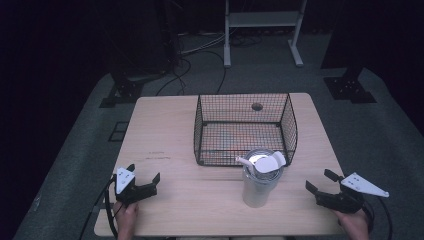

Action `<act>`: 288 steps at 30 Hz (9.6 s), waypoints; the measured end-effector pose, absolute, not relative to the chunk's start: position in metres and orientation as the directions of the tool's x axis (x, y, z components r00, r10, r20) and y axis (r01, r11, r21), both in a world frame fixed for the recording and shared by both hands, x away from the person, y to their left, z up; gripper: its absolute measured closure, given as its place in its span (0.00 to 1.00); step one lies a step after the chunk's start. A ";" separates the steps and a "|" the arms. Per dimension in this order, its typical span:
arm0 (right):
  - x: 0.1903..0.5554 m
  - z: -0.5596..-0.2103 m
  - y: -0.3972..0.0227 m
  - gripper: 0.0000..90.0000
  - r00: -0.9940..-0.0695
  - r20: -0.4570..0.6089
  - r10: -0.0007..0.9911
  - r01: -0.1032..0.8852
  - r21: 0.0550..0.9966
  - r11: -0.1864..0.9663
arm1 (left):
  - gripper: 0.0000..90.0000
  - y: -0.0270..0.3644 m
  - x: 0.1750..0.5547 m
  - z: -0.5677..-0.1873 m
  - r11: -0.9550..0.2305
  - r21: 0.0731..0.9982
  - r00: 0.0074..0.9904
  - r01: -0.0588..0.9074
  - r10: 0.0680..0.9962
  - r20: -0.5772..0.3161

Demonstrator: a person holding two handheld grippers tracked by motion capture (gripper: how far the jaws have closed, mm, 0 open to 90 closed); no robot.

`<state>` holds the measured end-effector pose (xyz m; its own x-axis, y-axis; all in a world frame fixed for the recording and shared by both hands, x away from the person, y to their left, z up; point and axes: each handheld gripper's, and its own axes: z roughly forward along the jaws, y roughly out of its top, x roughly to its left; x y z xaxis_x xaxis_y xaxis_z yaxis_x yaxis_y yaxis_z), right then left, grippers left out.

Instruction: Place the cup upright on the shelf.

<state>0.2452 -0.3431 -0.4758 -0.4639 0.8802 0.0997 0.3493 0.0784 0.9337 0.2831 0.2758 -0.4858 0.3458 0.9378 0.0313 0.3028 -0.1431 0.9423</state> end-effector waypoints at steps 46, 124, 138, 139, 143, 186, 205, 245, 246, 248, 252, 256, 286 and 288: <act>0.240 -0.430 -0.292 0.12 -0.711 -0.006 0.703 0.246 0.935 0.257 | 0.00 0.275 0.281 -0.486 -0.150 0.942 0.347 0.301 0.937 0.038; 0.266 -0.450 -0.201 0.07 -0.825 0.011 0.565 0.158 0.965 0.211 | 0.00 0.275 0.281 -0.486 -0.148 0.943 0.351 0.297 0.936 0.036; 0.272 -0.448 -0.202 0.08 -0.838 0.063 0.543 0.188 0.966 0.178 | 0.00 0.276 0.281 -0.486 -0.144 0.944 0.351 0.298 0.936 0.032; 0.272 -0.446 -0.201 0.08 -0.842 0.065 0.536 0.186 0.967 0.175 | 0.00 0.276 0.281 -0.486 -0.143 0.944 0.351 0.297 0.936 0.032; 0.272 -0.439 -0.198 0.08 -0.851 0.051 0.523 0.163 0.972 0.170 | 0.00 0.276 0.281 -0.486 -0.143 0.944 0.352 0.296 0.936 0.032; 0.366 -0.326 -0.159 0.08 -0.895 0.046 0.444 0.086 0.994 0.070 | 0.00 0.278 0.281 -0.486 -0.136 0.946 0.354 0.294 0.935 0.025; 0.427 -0.316 -0.134 0.08 -0.886 0.051 0.462 0.096 0.993 0.074 | 0.00 0.279 0.280 -0.486 -0.130 0.947 0.356 0.292 0.934 0.019; 0.511 -0.410 -0.098 0.08 -0.876 0.102 0.471 0.243 0.937 0.250 | 0.00 0.282 0.280 -0.486 -0.107 0.952 0.357 0.285 0.934 -0.002; 0.512 -0.411 -0.097 0.08 -0.875 0.100 0.473 0.247 0.933 0.260 | 0.00 0.282 0.280 -0.486 -0.105 0.953 0.357 0.285 0.934 -0.004; 0.515 -0.415 -0.096 0.08 -0.870 0.109 0.481 0.258 0.932 0.255 | 0.00 0.281 0.280 -0.486 -0.106 0.953 0.358 0.285 0.934 -0.003; 0.518 -0.419 -0.095 0.08 -0.861 0.108 0.497 0.270 0.926 0.265 | 0.00 0.282 0.279 -0.486 -0.107 0.953 0.358 0.283 0.934 -0.002; 0.519 -0.420 -0.096 0.08 -0.859 0.108 0.501 0.274 0.923 0.271 | 0.00 0.281 0.279 -0.486 -0.107 0.953 0.359 0.282 0.933 -0.002; 0.506 -0.424 -0.114 0.07 -0.876 0.038 0.481 0.222 0.917 0.332 | 0.00 0.279 0.279 -0.486 -0.127 0.950 0.359 0.285 0.933 0.017; 0.505 -0.423 -0.115 0.07 -0.877 0.032 0.479 0.220 0.914 0.341 | 0.00 0.279 0.279 -0.486 -0.123 0.951 0.357 0.285 0.934 0.014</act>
<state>0.5054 -0.1148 -0.4231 -0.8772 0.4791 0.0319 0.2196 0.3412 0.9140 0.2790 0.2792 -0.4862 0.3567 0.9341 0.0143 0.2848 -0.1233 0.9506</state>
